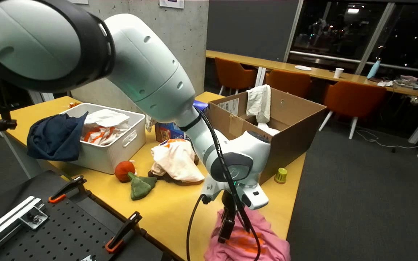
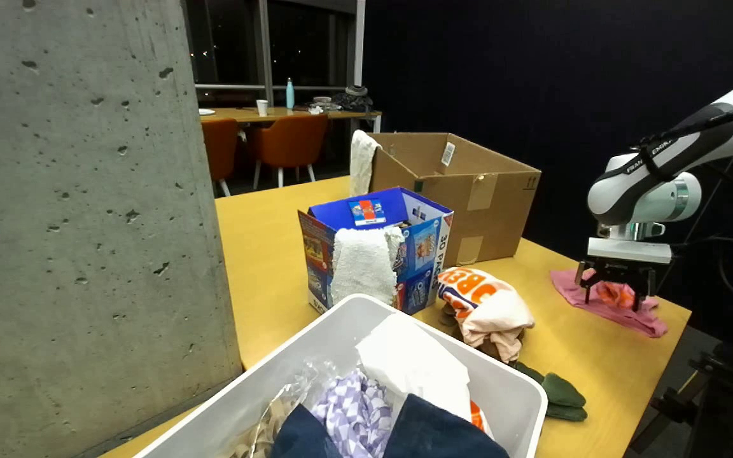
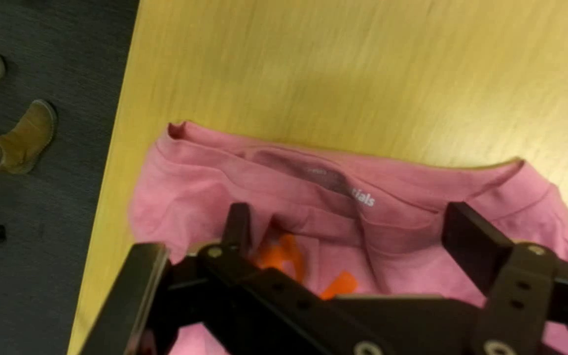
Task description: Put the shirts over the stuffed toys and put them into the laundry basket
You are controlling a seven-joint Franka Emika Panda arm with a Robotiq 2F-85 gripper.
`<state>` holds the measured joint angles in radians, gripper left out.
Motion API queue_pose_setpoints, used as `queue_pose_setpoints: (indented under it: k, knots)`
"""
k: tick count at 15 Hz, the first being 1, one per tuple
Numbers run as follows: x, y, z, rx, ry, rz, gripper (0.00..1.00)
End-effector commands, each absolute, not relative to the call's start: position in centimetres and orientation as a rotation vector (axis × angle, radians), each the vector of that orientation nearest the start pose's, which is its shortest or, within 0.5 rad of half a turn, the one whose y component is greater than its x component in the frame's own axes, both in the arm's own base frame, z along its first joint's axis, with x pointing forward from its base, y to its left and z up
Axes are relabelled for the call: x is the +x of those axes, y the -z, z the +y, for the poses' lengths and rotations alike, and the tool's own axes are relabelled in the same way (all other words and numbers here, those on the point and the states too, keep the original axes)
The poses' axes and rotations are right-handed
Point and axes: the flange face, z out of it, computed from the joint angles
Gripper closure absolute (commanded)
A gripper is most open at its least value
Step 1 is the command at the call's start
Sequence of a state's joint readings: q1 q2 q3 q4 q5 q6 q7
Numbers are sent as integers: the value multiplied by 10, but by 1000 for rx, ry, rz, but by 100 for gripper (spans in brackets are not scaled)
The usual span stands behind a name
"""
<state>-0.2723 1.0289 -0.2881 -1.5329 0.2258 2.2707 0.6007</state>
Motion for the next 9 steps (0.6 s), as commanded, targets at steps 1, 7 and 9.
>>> queue_pose_setpoints:
  k: [1,7,9]
  knots:
    - [583,-35,-334,-2640,-389,1872,26]
    - [597,-47,-318,-2649,-357,1853,73]
    - [600,-51,-304,-2646,-364,1836,88]
